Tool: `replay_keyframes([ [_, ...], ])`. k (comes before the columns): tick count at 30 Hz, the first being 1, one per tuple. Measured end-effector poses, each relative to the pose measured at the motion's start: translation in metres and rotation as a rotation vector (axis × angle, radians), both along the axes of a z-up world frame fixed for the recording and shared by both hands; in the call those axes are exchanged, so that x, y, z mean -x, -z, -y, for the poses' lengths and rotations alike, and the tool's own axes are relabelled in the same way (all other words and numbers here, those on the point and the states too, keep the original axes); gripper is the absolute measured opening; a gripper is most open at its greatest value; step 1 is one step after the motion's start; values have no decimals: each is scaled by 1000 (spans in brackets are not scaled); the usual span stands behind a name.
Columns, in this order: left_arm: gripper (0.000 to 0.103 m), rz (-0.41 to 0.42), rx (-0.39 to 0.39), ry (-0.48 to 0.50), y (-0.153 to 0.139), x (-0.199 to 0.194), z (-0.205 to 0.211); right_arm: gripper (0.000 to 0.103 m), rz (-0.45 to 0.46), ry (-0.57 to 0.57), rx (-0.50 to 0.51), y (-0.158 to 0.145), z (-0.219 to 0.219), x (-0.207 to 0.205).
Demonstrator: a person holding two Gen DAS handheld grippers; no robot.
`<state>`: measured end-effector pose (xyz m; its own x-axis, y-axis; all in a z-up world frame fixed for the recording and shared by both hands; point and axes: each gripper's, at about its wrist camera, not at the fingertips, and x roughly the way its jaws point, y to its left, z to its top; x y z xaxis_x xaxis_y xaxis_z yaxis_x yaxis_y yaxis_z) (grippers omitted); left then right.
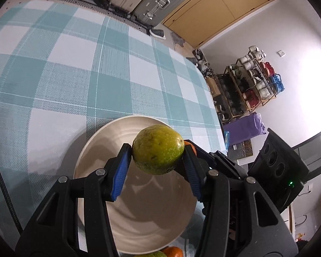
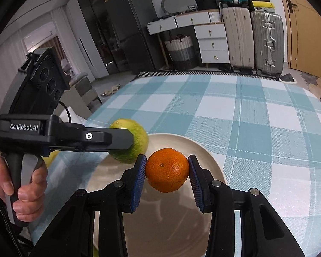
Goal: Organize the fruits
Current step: 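Carry both fruits over the cream plate and open both grippers, then move both grippers back toward the remaining fruit cluster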
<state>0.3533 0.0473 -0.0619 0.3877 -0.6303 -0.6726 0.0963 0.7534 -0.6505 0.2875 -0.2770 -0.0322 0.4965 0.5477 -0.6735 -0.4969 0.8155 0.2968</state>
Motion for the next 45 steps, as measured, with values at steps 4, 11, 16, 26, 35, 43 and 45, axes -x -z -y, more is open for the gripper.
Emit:
replay_keyframes([
  [4, 47, -11, -1, 8, 10, -9, 5, 40, -15, 18, 6, 6, 1, -8],
  [11, 47, -44, -1, -9, 22, -18, 8, 41, -37, 14, 27, 16, -2, -11],
  [16, 48, -54, 13, -13, 18, -18, 9, 61, -3, 47, 0, 7, 6, -8],
  [26, 64, -1, -60, -44, -18, 15, 8, 80, 103, 104, -37, -32, 32, 28],
  [35, 71, 54, -191, -86, -42, 67, 6, 88, 156, 137, -43, -54, 49, 71],
  [43, 79, 126, -285, -115, -55, 116, 7, 95, 189, 139, -51, -64, 51, 107],
  [45, 81, 140, -315, -125, -57, 128, 8, 96, 197, 138, -55, -66, 51, 116],
])
